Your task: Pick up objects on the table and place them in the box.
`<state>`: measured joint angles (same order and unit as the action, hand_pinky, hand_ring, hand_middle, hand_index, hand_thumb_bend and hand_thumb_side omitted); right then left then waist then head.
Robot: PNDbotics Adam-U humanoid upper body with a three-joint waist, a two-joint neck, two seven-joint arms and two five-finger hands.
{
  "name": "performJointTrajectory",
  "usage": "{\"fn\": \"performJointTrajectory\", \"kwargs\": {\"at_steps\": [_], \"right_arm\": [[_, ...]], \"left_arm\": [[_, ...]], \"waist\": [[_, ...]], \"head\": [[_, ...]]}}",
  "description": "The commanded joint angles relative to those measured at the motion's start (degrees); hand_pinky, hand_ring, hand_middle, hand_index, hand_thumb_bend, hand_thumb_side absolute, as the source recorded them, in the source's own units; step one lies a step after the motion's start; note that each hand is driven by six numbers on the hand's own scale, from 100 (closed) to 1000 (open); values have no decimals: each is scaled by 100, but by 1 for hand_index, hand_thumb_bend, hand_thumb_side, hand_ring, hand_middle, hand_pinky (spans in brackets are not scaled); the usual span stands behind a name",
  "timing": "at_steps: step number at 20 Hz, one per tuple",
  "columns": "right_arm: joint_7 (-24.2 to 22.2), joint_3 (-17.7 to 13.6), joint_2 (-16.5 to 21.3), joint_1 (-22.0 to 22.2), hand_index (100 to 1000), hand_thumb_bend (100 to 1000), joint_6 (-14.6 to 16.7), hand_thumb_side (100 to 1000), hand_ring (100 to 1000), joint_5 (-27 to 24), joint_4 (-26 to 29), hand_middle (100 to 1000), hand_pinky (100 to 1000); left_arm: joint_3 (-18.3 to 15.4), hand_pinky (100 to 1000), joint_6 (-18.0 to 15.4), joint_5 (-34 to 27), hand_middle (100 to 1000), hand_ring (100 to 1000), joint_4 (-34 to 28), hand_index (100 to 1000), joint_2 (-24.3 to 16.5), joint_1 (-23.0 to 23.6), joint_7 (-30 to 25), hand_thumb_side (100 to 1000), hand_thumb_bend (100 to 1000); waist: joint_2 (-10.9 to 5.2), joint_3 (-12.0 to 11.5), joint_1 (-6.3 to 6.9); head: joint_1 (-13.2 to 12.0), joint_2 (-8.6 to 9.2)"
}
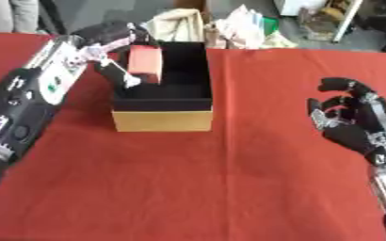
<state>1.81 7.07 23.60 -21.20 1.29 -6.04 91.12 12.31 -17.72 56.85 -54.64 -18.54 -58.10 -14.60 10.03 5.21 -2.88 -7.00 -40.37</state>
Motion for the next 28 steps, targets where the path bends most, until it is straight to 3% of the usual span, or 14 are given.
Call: {"fn": "performJointTrajectory", "kwargs": {"at_steps": [1,2,4,5,6,7,10,11,12,13,14,19,22,28], "right_arm": [[-14,-37,56,-93,772,215,13,100,537,-39,59,686,432],[-13,-39,55,-92,772,215,14,100,537,-39,58,686,432],[-11,-43,57,-82,772,210,13,100,537,-38,52,685,432],[-10,-47,57,-78,772,211,15,100,537,-38,51,685,432],[-7,-51,55,-76,772,212,16,100,537,-38,51,685,432],[-4,-56,56,-73,772,211,17,100,537,-38,50,685,432],[-2,-67,62,-60,772,209,20,100,537,-35,49,684,433],[3,-74,63,-52,772,209,22,100,537,-35,49,684,432],[7,-80,68,-40,772,207,23,100,537,-35,47,684,433],[11,-85,76,-28,773,207,22,100,536,-34,45,684,432],[15,-89,83,-17,773,207,23,100,536,-33,43,684,432],[47,-124,108,12,773,202,34,100,536,-34,51,684,433],[88,-156,120,20,773,201,39,100,536,-38,61,684,433],[176,-199,131,36,773,196,44,100,536,-46,72,685,432]], "left_arm": [[-118,752,47,166,650,709,74,793,51,-106,519,171,452],[-115,756,75,142,671,720,60,801,60,-89,690,174,475],[-117,784,151,-19,777,773,-37,840,48,-49,1009,287,538],[-126,784,196,-174,803,786,-120,852,29,-25,1148,378,495],[-124,784,251,-374,801,786,-211,852,3,2,1256,328,538],[-125,795,303,-619,835,806,-329,871,-27,31,1337,372,531],[-109,794,489,-1504,850,808,-858,879,-192,163,1395,373,479],[-124,786,580,-1835,841,799,-1087,880,-263,238,1373,402,410],[-141,784,688,-2194,835,795,-1339,879,-344,327,1341,327,434],[-169,771,812,-2540,802,767,-1612,871,-443,430,1309,199,372],[-197,766,951,-2857,793,759,-1888,869,-545,534,1279,174,360],[-484,720,1615,-4197,730,697,-3248,865,-1063,1316,1221,166,265],[-734,714,1861,-4744,724,690,-3863,865,-1243,2013,1209,168,256],[-1062,699,2174,-5223,711,674,-4294,867,-1283,3064,1128,177,250]], "waist": [[-72,7,4],[-69,3,3],[-68,-12,2],[-70,-20,3],[-71,-26,5],[-72,-38,5],[-79,-77,8],[-83,-94,8],[-88,-111,7],[-93,-132,7],[-97,-149,7],[-112,-245,23],[-102,-292,22],[-91,-359,20]], "head": [[-13,77],[-7,77],[-5,68],[-6,67],[-5,68],[4,69],[26,63],[35,60],[45,55],[58,49],[68,42],[119,10],[153,6],[172,-48]]}}
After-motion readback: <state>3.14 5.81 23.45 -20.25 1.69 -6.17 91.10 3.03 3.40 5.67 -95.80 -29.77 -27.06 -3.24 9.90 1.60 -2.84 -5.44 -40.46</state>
